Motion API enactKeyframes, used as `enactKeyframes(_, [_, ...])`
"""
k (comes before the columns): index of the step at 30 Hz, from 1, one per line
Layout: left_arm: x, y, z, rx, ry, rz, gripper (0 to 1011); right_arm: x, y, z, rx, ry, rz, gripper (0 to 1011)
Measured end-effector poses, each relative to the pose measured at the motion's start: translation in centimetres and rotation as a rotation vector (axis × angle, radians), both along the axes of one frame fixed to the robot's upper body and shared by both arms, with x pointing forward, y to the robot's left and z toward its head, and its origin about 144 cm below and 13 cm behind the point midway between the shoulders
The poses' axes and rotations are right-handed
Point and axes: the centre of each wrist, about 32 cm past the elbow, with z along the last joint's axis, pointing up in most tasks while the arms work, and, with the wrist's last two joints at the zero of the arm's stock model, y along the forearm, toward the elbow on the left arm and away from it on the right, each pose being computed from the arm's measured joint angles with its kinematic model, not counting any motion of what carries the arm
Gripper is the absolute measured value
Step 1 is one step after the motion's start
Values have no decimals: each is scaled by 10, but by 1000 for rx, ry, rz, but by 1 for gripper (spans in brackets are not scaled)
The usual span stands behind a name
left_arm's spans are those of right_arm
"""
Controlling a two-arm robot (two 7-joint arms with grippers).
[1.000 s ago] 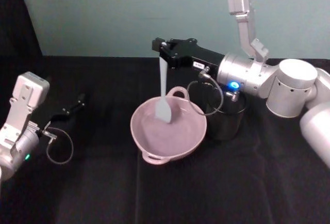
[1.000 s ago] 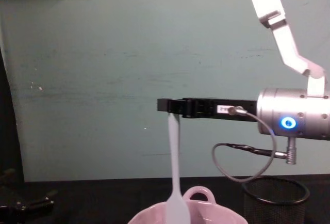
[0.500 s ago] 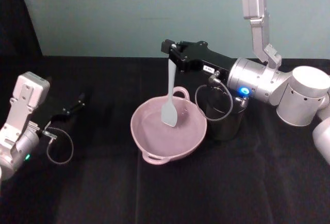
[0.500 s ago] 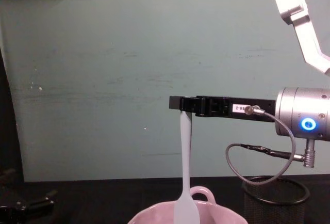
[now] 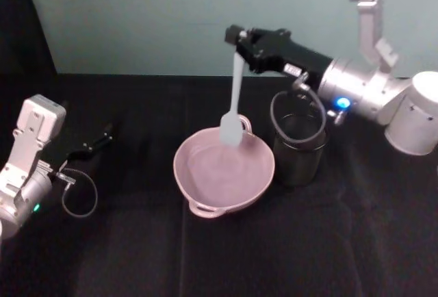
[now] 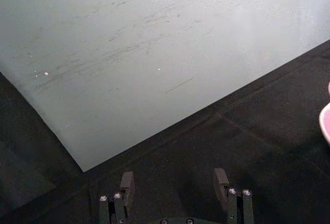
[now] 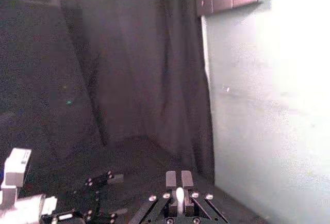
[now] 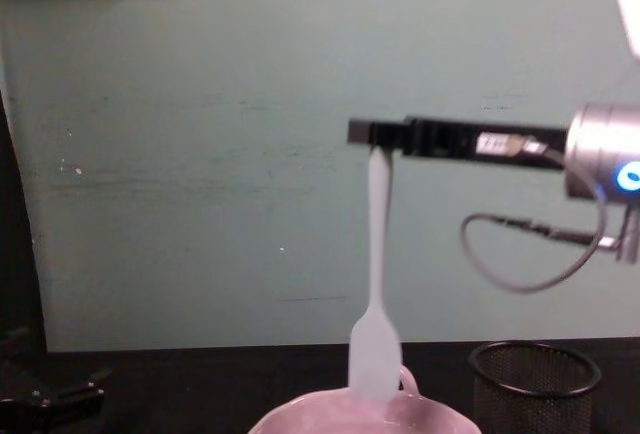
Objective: Use the one hand to pick up the spoon and stir the clear water in the bowl.
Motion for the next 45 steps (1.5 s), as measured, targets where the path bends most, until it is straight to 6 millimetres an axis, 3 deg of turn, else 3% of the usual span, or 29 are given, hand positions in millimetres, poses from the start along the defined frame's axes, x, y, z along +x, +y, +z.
enactKeyframes(9, [0, 0, 0, 0, 0, 0, 1011, -25, -31, 34, 10, -94, -83, 64])
enactKeyframes(20, [0, 0, 0, 0, 0, 0, 1011, -49, -61, 44, 5, -119, -168, 64])
enactKeyframes(36, [0, 0, 0, 0, 0, 0, 1011, -58, -78, 21, 9, -53, -227, 64])
enactKeyframes(45, [0, 0, 0, 0, 0, 0, 1011, -46, -87, -14, 71, 32, -243, 64])
